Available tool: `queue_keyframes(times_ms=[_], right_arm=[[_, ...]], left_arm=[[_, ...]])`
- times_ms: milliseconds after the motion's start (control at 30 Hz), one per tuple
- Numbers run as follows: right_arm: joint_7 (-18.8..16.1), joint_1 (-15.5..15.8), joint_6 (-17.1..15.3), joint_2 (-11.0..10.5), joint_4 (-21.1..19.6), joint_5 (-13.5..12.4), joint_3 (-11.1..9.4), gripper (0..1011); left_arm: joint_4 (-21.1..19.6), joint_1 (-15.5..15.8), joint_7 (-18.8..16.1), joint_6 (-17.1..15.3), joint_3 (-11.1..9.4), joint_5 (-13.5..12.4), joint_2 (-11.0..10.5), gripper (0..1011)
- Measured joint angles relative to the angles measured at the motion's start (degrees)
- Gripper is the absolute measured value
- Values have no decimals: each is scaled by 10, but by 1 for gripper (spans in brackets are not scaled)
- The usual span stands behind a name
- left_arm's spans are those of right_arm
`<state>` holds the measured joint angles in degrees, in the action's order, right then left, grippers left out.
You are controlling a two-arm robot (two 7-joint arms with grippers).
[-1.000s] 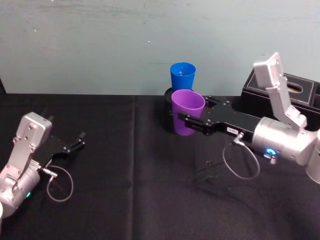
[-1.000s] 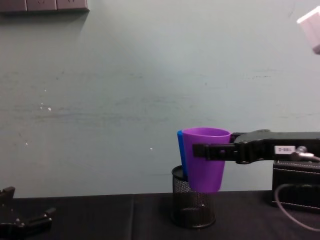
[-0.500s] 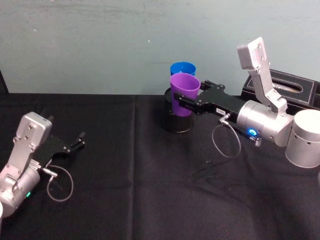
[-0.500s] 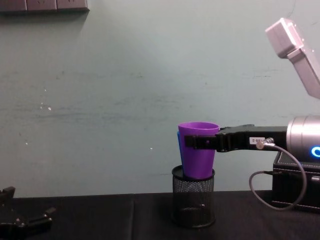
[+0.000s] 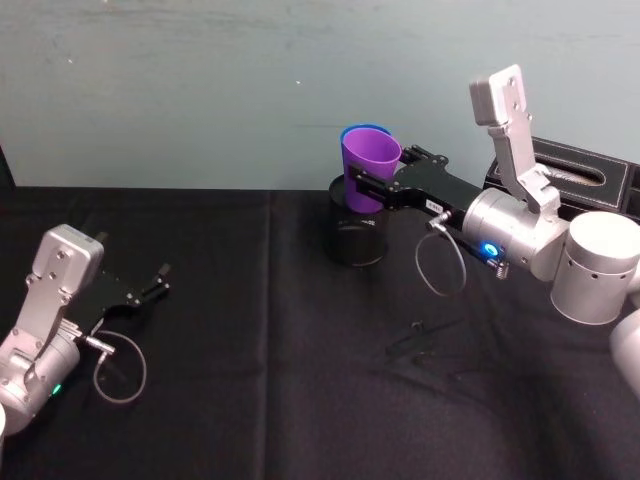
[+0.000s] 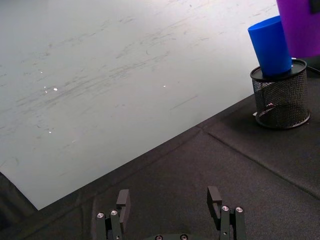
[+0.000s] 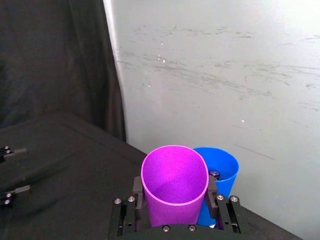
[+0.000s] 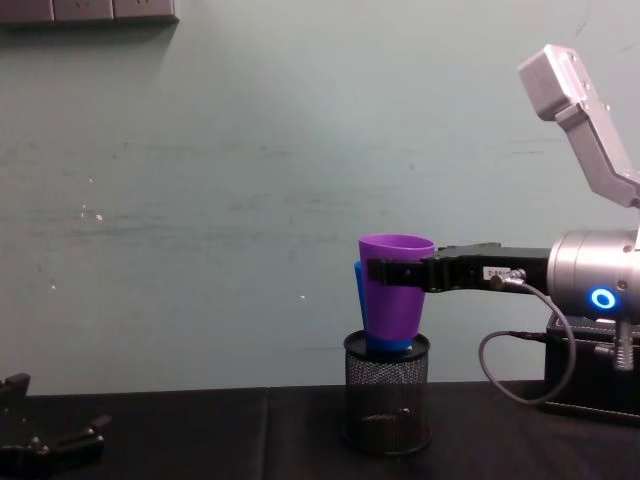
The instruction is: Pick up one cup with a gripper and tap it against the other cup.
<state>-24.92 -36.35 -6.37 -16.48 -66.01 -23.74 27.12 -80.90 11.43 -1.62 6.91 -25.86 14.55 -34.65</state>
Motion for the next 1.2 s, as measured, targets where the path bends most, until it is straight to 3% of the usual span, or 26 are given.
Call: queue_keyframes(times_ms=[533, 1200], right_arm=[[0, -30, 13, 33, 56, 26, -11, 718], [-3, -30, 12, 36, 59, 29, -16, 718]], left_arm=[[0, 0, 0, 0, 0, 0, 0, 1012], [0, 0, 0, 0, 0, 0, 0, 1012]])
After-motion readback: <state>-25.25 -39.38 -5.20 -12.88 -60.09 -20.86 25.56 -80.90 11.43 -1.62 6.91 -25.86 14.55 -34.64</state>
